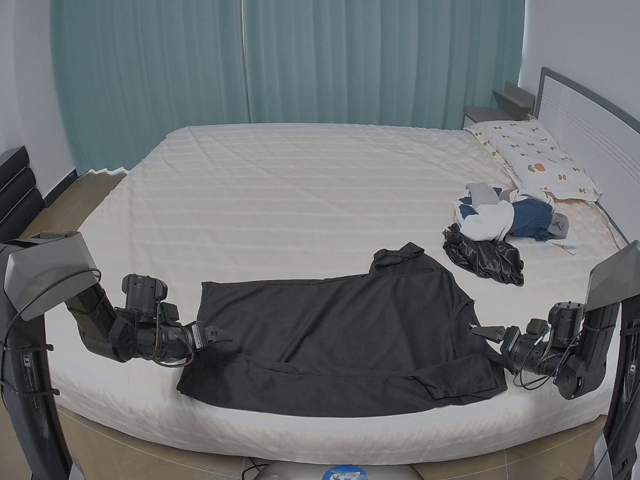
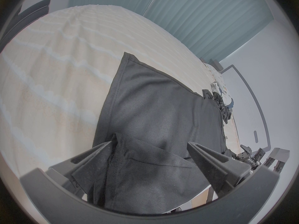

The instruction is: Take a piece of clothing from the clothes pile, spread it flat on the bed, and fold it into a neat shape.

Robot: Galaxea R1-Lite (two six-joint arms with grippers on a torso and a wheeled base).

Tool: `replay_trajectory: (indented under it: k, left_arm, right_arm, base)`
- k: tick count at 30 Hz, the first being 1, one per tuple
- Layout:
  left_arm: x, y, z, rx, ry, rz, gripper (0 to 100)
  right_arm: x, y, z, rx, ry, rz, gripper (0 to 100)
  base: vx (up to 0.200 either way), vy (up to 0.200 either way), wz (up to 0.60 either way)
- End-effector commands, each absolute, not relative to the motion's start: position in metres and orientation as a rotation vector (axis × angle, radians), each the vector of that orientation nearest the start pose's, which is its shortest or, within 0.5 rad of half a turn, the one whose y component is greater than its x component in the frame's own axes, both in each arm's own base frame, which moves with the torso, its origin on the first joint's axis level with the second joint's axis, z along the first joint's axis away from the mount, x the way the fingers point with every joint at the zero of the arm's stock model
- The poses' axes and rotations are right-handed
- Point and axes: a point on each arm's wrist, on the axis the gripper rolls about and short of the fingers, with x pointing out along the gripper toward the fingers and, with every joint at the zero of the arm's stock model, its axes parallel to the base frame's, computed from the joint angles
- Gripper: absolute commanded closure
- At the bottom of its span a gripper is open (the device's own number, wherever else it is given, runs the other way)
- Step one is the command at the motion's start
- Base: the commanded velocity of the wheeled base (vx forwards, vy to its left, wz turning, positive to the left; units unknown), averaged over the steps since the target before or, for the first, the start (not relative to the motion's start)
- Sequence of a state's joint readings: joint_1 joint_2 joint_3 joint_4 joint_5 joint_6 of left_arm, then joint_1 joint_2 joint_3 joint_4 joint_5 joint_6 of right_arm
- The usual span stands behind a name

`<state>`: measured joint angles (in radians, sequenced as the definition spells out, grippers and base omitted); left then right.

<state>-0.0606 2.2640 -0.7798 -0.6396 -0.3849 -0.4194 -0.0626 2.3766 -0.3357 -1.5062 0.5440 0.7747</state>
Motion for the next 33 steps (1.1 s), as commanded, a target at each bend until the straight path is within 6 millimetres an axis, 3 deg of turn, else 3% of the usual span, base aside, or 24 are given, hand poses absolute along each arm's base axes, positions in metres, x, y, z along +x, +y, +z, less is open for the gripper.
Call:
replay_trajectory:
  k: [1, 13, 14, 23, 33]
  left_arm:
    - [0.347, -0.028, -0.013, -0.527, 0.922, -0.235, 0]
    - [0.344, -0.029, -0.017, -0.511, 0.932, -0.237, 0]
    - [0.343, -0.029, -0.018, -0.510, 0.936, -0.235, 100]
    - [0.334, -0.022, -0.018, -0.518, 0.954, -0.206, 100]
    - [0.322, -0.018, 0.006, -0.530, 0.909, -0.200, 100]
  right_arm:
    - [0.290, -0.007, -0.033, 0.904, 0.678, 0.249, 0]
    - [0.290, -0.007, -0.032, 0.903, 0.677, 0.250, 0]
    - [0.290, -0.007, -0.032, 0.903, 0.677, 0.250, 0]
    - [0.290, -0.007, -0.031, 0.897, 0.652, 0.259, 0]
    - [0.289, -0.008, -0.025, 0.890, 0.622, 0.259, 0]
  base:
    - [0.000, 0.000, 0.00]
    - [0.000, 0.000, 0.00]
    - [0.000, 0.000, 0.00]
    - [0.000, 0.000, 0.00]
    - [0.000, 0.000, 0.00]
